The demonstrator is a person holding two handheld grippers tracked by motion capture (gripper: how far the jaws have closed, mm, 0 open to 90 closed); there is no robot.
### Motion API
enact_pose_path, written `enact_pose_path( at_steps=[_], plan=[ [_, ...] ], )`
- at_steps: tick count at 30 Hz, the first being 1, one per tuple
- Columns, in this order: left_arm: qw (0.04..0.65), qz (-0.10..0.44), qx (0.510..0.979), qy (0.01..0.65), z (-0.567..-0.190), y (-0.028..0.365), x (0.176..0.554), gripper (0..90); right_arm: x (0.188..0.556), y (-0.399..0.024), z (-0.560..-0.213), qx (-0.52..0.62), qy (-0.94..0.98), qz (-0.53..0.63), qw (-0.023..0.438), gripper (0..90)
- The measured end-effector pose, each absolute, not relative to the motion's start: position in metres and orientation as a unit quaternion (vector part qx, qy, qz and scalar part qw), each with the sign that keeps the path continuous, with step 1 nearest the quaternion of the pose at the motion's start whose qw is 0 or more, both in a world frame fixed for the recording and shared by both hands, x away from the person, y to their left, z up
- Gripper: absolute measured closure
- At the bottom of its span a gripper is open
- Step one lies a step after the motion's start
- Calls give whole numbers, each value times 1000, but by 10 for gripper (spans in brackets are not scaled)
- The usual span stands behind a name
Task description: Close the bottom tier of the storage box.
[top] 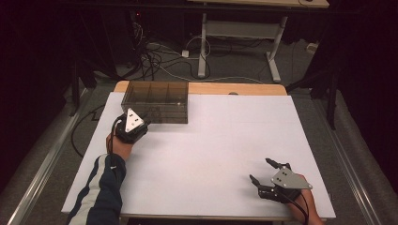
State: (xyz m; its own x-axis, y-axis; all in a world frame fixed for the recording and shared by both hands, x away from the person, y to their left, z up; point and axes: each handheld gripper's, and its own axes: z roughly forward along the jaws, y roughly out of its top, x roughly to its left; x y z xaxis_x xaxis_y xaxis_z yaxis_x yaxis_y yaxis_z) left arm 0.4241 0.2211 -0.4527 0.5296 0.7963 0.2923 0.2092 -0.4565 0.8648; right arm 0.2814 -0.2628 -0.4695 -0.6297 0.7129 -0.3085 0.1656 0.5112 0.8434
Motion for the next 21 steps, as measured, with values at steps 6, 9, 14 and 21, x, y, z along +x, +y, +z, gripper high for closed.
enact_pose_path(
  at_steps=[6, 9, 14, 21],
  plan=[
    [414, 368, 768, 320, -451, 220, 423, 497, 283, -265, -469, 279, 799, 413, 335, 227],
    [416, 374, 763, 323, -450, 220, 423, 443, 282, -265, -469, 279, 799, 413, 335, 227],
    [409, 381, 755, 343, -451, 218, 421, 342, 283, -265, -469, 279, 799, 415, 334, 227],
    [426, 376, 744, 351, -451, 215, 420, 228, 283, -265, -470, 280, 800, 414, 333, 227]
  ],
)
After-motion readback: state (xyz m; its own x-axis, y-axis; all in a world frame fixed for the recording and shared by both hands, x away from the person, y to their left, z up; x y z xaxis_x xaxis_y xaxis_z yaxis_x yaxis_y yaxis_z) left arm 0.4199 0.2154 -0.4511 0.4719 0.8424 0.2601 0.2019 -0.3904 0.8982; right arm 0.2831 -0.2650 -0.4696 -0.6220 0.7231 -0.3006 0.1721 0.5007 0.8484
